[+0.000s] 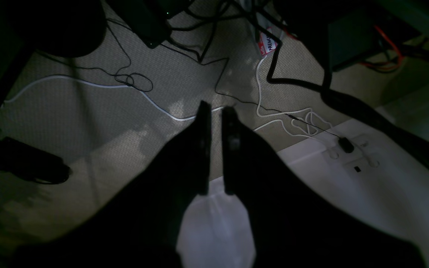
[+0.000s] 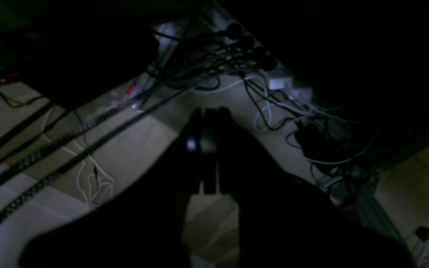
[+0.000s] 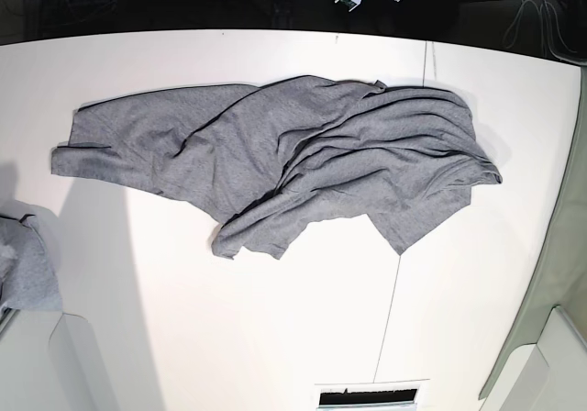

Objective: Layout the t-shirt on the table in an organized manner, then fold the t-shirt properly

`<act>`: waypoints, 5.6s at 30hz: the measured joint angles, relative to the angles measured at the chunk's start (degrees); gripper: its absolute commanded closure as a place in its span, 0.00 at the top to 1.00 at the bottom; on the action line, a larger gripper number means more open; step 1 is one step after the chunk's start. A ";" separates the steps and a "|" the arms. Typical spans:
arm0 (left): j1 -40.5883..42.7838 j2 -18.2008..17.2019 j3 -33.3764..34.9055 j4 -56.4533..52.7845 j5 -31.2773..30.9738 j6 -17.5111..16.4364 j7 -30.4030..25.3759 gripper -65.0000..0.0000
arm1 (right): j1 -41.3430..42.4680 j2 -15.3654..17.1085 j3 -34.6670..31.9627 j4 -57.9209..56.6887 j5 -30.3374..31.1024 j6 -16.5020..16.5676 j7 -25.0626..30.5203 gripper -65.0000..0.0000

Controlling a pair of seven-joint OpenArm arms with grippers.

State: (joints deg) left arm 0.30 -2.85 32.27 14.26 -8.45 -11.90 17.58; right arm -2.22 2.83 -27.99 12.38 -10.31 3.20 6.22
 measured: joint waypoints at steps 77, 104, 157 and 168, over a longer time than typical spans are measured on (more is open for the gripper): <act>43.98 -11.23 -59.04 98.20 -22.01 -20.52 14.64 0.30 | -37.75 31.15 5.16 89.11 13.40 -3.72 -6.75 0.00; 8.31 -29.35 -33.42 74.64 -18.03 -12.37 10.84 0.49 | 5.29 4.98 8.96 69.29 19.61 6.32 -17.29 0.54; -26.82 -24.50 -6.69 68.94 -14.93 -10.45 8.70 0.00 | 23.02 8.11 33.77 54.99 16.59 19.39 -17.90 0.00; -35.69 -24.35 -7.04 48.43 -10.82 -7.17 6.75 0.00 | 23.21 19.61 41.42 58.60 22.93 17.14 -19.10 0.33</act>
State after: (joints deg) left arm -35.40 -27.20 25.23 62.70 -19.27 -19.07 24.34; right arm 20.99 22.44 13.43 70.98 12.62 20.34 -12.88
